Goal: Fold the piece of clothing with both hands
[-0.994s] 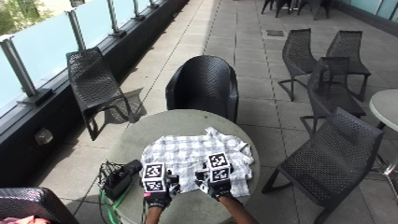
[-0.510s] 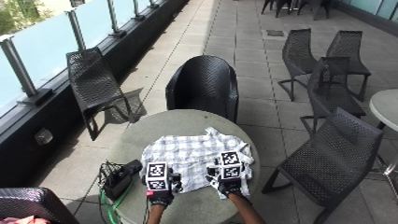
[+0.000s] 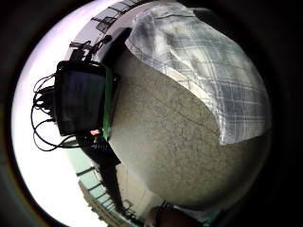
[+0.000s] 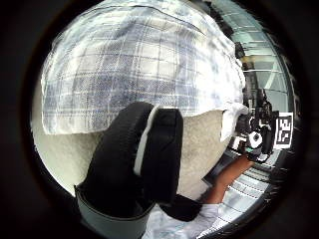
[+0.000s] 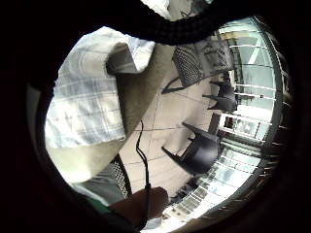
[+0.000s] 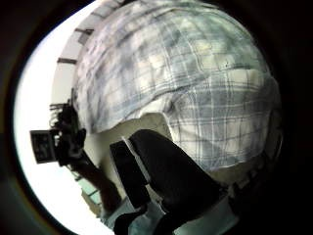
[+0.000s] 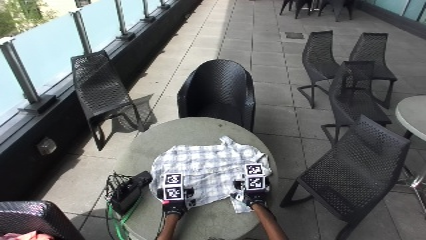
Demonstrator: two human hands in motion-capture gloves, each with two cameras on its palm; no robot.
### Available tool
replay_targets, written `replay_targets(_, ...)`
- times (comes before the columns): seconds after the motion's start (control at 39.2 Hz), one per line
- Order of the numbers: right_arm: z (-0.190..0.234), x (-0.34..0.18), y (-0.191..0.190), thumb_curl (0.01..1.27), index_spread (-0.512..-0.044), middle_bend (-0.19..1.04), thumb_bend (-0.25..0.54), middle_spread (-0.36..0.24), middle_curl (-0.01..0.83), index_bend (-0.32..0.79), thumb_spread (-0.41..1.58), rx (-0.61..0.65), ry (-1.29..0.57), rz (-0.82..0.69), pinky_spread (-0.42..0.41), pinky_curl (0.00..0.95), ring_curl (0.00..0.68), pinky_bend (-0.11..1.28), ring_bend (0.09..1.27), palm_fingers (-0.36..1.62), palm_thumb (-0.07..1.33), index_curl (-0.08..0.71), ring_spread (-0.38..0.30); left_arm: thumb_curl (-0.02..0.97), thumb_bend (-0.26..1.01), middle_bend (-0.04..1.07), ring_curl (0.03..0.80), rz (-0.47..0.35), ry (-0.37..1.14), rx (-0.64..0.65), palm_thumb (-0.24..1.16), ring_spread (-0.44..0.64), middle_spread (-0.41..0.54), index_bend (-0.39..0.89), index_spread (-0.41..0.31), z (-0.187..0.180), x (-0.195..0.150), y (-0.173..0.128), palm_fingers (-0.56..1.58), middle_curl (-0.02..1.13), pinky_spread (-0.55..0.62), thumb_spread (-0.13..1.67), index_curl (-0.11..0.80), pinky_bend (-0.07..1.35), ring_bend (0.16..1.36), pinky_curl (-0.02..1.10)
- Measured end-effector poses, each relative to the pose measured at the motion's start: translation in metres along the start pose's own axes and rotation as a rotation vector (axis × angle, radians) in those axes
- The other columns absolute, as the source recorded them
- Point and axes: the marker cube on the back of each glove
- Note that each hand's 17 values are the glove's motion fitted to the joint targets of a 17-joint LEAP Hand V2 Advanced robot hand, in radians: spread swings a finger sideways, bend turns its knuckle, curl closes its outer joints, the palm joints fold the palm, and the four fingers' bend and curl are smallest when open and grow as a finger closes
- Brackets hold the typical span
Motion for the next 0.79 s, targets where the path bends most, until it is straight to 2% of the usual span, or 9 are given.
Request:
replay_targets(0.08,0.012,-0.002,0.000,0.20,-0.418,0.19,-0.024,-0.025,0.287,0.11,1.11,-0.079,-0.002,-0.038,0.330,0.329,0.213,0.56,0.29,-0.02,0.13,0.234,0.188,0.215,-0.03,0.18,0.253,0.010,0.001,-0.026,0.02,0.36,0.077,0.14,-0.100,-0.018,-0.001,0.021,0.03,0.30,0.47,1.13,0.256,0.43,0.65,0.31)
replay_targets(0.2,0.029,-0.006,-0.002,0.21,-0.418,0.19,-0.020,-0.025,0.292,0.10,1.07,-0.174,-0.033,-0.102,0.326,0.339,0.222,0.59,0.30,-0.03,0.15,0.222,0.188,0.222,-0.03,0.18,0.254,0.037,0.011,-0.094,0.01,0.36,0.083,0.14,-0.097,-0.013,-0.001,0.025,0.03,0.30,0.47,1.10,0.261,0.45,0.65,0.32)
replay_targets(0.33,0.037,-0.006,0.006,0.23,-0.417,0.22,-0.015,-0.064,0.309,0.10,1.05,-0.252,-0.084,-0.126,0.300,0.329,0.263,0.54,0.42,0.07,0.17,0.209,0.143,0.231,-0.02,0.17,0.246,0.111,0.031,-0.146,0.02,0.36,0.081,0.18,-0.091,-0.015,0.001,0.035,0.11,0.29,0.43,1.10,0.280,0.49,0.62,0.33)
replay_targets(0.46,0.031,-0.014,0.001,0.24,-0.431,0.25,-0.002,-0.131,0.322,0.23,1.06,-0.069,-0.128,-0.190,0.262,0.297,0.258,0.43,0.42,0.25,0.24,0.251,0.062,0.257,0.01,0.17,0.242,0.144,-0.005,-0.126,0.11,0.34,0.065,0.19,-0.100,-0.008,0.001,0.029,0.18,0.29,0.40,1.13,0.306,0.50,0.60,0.33)
replay_targets(0.54,0.024,-0.014,-0.015,0.26,-0.422,0.28,0.061,-0.183,0.333,0.32,1.11,0.186,-0.064,-0.185,0.202,0.268,0.264,0.35,0.47,0.57,0.37,0.285,-0.035,0.278,0.04,0.16,0.243,0.132,-0.052,0.011,0.19,0.29,0.042,0.20,-0.112,0.020,0.002,-0.008,0.29,0.29,0.34,1.15,0.321,0.52,0.59,0.35)
replay_targets(0.56,0.023,-0.014,-0.022,0.26,-0.422,0.26,0.039,-0.191,0.329,0.31,1.10,0.265,-0.044,-0.182,0.204,0.263,0.251,0.34,0.44,0.52,0.35,0.280,-0.040,0.281,0.04,0.15,0.237,0.133,-0.071,0.068,0.19,0.30,0.044,0.20,-0.108,0.026,0.003,-0.016,0.25,0.29,0.34,1.15,0.323,0.51,0.58,0.34)
replay_targets(0.64,0.042,-0.014,-0.057,0.28,-0.401,0.27,0.121,-0.219,0.343,0.36,1.16,0.448,0.006,-0.189,0.131,0.265,0.290,0.30,0.51,0.80,0.51,0.325,-0.123,0.306,0.09,0.16,0.245,0.137,-0.154,0.253,0.31,0.14,-0.041,0.23,-0.148,0.025,0.005,-0.021,0.59,0.28,0.17,1.18,0.344,0.57,0.60,0.36)
replay_targets(0.69,0.067,-0.013,-0.078,0.29,-0.386,0.26,0.151,-0.229,0.344,0.36,1.17,0.464,0.027,-0.201,0.087,0.258,0.297,0.27,0.54,0.94,0.58,0.331,-0.162,0.329,0.12,0.17,0.244,0.139,-0.212,0.328,0.39,0.01,-0.107,0.20,-0.177,0.022,0.005,-0.019,0.83,0.28,0.01,1.19,0.342,0.64,0.62,0.36)
replay_targets(0.79,0.074,-0.008,-0.079,0.30,-0.366,0.23,0.167,-0.247,0.354,0.34,1.18,0.407,0.043,-0.250,0.017,0.277,0.326,0.26,0.55,1.07,0.65,0.359,-0.202,0.358,0.13,0.18,0.274,0.143,-0.283,0.357,0.48,-0.14,-0.183,0.17,-0.221,0.015,0.003,-0.015,1.03,0.31,-0.16,1.16,0.354,0.67,0.62,0.38)
